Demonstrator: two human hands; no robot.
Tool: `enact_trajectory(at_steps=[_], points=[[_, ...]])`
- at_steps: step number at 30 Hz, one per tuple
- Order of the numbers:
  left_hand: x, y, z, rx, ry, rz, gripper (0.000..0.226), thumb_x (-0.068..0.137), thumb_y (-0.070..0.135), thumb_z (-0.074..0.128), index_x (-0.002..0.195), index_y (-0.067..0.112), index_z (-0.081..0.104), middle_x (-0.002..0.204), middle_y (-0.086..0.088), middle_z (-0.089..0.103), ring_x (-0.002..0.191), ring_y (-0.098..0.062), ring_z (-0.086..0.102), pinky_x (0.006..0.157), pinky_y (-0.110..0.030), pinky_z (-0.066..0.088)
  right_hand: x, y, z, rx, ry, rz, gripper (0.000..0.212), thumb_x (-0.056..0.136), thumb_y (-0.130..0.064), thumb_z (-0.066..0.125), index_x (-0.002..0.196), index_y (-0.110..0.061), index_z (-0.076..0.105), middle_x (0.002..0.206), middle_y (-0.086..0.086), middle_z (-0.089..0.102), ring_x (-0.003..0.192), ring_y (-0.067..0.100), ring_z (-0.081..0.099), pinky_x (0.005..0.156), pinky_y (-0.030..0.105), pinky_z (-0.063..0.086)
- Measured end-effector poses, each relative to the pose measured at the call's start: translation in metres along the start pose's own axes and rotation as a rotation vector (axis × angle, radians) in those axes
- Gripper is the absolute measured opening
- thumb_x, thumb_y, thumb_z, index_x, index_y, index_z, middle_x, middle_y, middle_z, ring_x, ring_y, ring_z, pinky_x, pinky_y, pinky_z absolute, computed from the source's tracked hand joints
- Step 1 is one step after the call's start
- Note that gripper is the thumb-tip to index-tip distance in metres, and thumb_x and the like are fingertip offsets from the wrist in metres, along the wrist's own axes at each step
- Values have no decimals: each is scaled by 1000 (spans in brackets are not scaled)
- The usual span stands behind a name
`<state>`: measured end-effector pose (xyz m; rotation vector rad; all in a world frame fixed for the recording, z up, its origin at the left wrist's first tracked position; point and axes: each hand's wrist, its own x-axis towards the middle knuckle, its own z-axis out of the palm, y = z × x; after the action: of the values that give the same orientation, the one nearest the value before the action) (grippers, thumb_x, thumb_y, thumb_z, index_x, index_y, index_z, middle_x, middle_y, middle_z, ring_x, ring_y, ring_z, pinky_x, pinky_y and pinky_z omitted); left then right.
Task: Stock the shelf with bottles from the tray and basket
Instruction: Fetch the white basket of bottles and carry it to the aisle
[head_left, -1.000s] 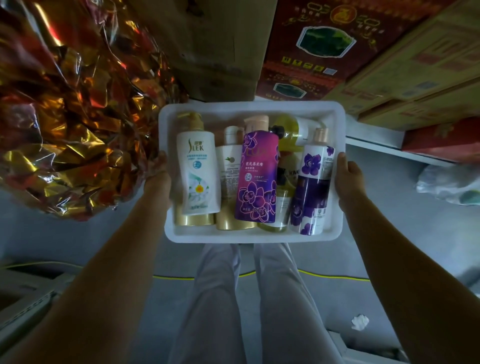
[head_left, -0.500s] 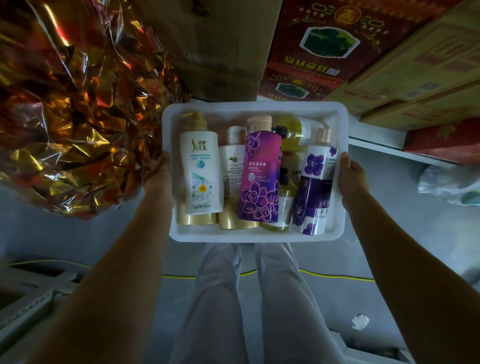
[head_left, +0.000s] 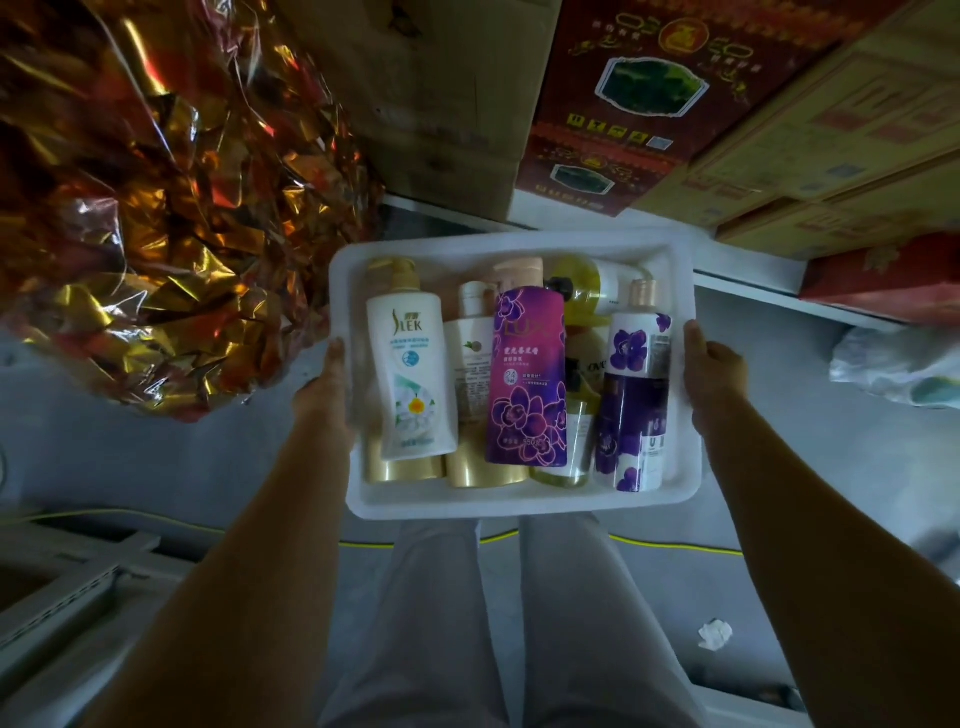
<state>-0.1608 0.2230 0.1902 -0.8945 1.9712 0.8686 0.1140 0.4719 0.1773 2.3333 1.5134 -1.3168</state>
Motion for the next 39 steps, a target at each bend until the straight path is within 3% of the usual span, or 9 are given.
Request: enact_trajectory(at_steps=[3, 8, 15, 19, 24, 28, 32, 34, 39], points=[[-7, -24, -15, -27, -55, 19, 52, 85, 57, 62, 111, 12, 56, 98, -7, 61, 75, -19, 58, 65, -30, 45, -28, 19, -13, -2, 6, 44, 51, 97, -55, 40, 69, -14, 49, 71, 8, 48, 71, 24, 48, 71, 38, 43], [-25, -57, -56, -17, -87, -8, 73, 76, 62, 69, 125, 7, 59, 123, -17, 62, 110, -35, 61, 96, -50, 48, -80, 60, -37, 28, 39, 99, 54, 95, -57, 45, 67, -11, 49, 66, 10, 48, 64, 24, 47, 68, 39, 43], [-74, -31, -94, 71, -216, 205, 106, 54, 82, 69, 133, 14, 53, 135, -10, 55, 118, -32, 54, 99, -46, 42, -166, 70, -82, 101, 161, 63, 56, 95, -57, 43, 66, -10, 54, 82, 22, 60, 80, 38, 58, 85, 52, 51], [-111, -14, -110, 110, -269, 355, 80, 83, 58, 64, 143, 11, 41, 144, -12, 45, 129, -33, 44, 101, -44, 37, -213, 81, -106, 240, 191, 35, 53, 99, -50, 43, 82, -1, 55, 70, 10, 51, 77, 32, 52, 75, 39, 43], [-129, -27, -125, 238, -257, 517, 68, 83, 57, 64, 128, 7, 56, 103, -7, 61, 98, -28, 58, 93, -42, 47, -261, 138, -114, 330, 199, 92, 51, 98, -48, 47, 80, -1, 54, 73, 13, 48, 65, 27, 44, 60, 32, 36], [-152, -57, -118, 347, -286, 596, 24, 95, 44, 57, 93, 21, 52, 70, 8, 60, 67, -2, 60, 67, -26, 43, -289, 200, -111, 391, 210, 176, 44, 99, -41, 50, 84, -1, 59, 84, 17, 53, 72, 28, 48, 59, 32, 36], [-169, -100, -99, 426, -380, 629, 63, 87, 49, 65, 133, 8, 51, 131, -2, 55, 122, -24, 51, 99, -38, 39, -314, 272, -120, 500, 254, 279, 49, 98, -40, 52, 98, 8, 64, 85, 17, 55, 75, 27, 51, 57, 32, 38], [-181, -126, -85, 467, -418, 669, 66, 87, 46, 67, 137, 7, 47, 136, -2, 51, 126, -27, 48, 105, -39, 39, -330, 315, -127, 554, 279, 332, 51, 97, -42, 52, 99, 8, 64, 86, 17, 55, 75, 26, 51, 55, 30, 39], [-230, -189, -40, 698, -606, 731, 65, 84, 48, 69, 130, 5, 56, 129, -13, 61, 113, -30, 60, 102, -46, 47, -381, 417, -145, 688, 429, 492, 56, 96, -48, 51, 120, 1, 65, 118, 23, 62, 96, 31, 58, 84, 36, 47]])
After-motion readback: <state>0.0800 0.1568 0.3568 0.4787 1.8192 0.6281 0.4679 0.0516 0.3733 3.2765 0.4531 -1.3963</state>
